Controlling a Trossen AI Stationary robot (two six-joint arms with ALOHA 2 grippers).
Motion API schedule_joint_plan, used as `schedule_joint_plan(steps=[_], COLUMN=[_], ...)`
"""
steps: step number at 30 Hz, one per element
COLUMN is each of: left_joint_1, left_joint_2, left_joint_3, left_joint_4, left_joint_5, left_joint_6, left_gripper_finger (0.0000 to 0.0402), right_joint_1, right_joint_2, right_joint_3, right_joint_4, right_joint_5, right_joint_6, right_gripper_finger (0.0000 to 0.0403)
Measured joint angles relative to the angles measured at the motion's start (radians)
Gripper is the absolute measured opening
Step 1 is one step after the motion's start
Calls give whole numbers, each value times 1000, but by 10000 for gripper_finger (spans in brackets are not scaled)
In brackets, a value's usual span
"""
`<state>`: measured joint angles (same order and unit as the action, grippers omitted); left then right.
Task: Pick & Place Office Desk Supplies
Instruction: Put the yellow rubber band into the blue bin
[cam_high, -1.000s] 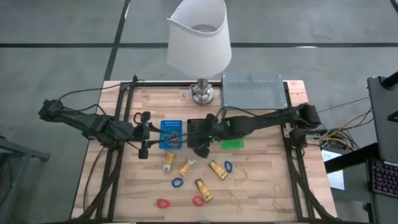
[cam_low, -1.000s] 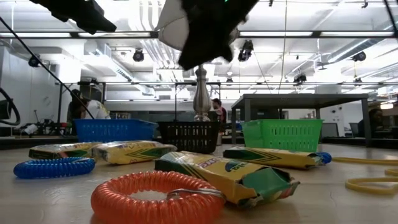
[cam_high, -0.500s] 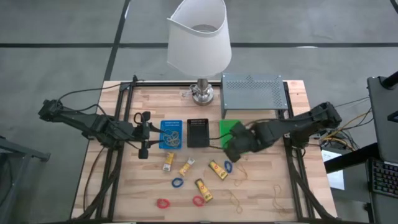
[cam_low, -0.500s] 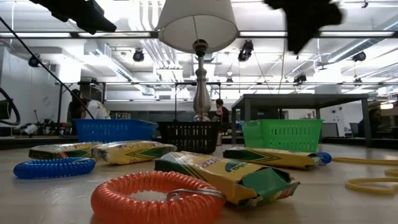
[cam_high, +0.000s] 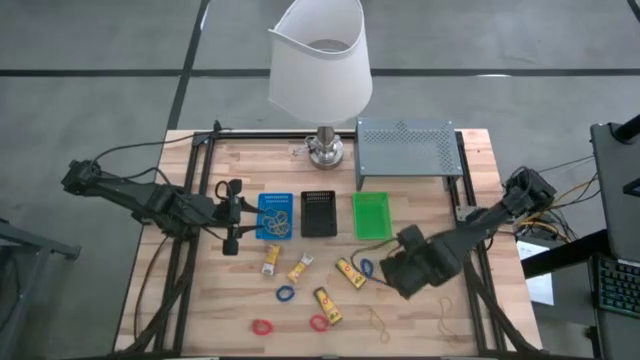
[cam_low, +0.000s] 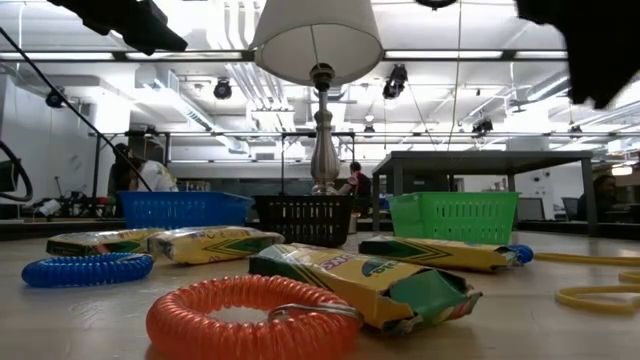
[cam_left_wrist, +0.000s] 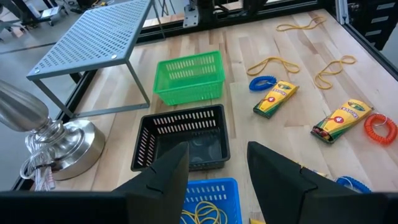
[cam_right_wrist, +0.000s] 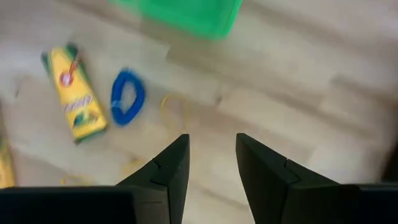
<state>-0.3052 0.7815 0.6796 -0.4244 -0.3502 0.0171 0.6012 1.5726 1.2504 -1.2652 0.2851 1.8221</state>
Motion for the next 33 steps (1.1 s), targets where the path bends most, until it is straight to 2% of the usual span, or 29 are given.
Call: schedule_joint_plan(steps=[8,14,24,33], left_joint_1=[0,0,0,0], left_joint_2=[0,0,0,0], left_joint_3=[0,0,0,0], left_joint_4=[0,0,0,0], left_joint_5=[0,0,0,0], left_joint_6=[0,0,0,0], left_gripper_finger=[168,168,168,168], right_joint_1=[66,73,63,35], right_joint_2=[0,0,6,75], right_joint_3=[-213,-341,-385,-385], right_joint_4=[286,544,623,674], right_joint_5=[-47,-74,-124,-178], right_joint_6=[162,179,243,213], right_gripper_finger=[130,131,121,109])
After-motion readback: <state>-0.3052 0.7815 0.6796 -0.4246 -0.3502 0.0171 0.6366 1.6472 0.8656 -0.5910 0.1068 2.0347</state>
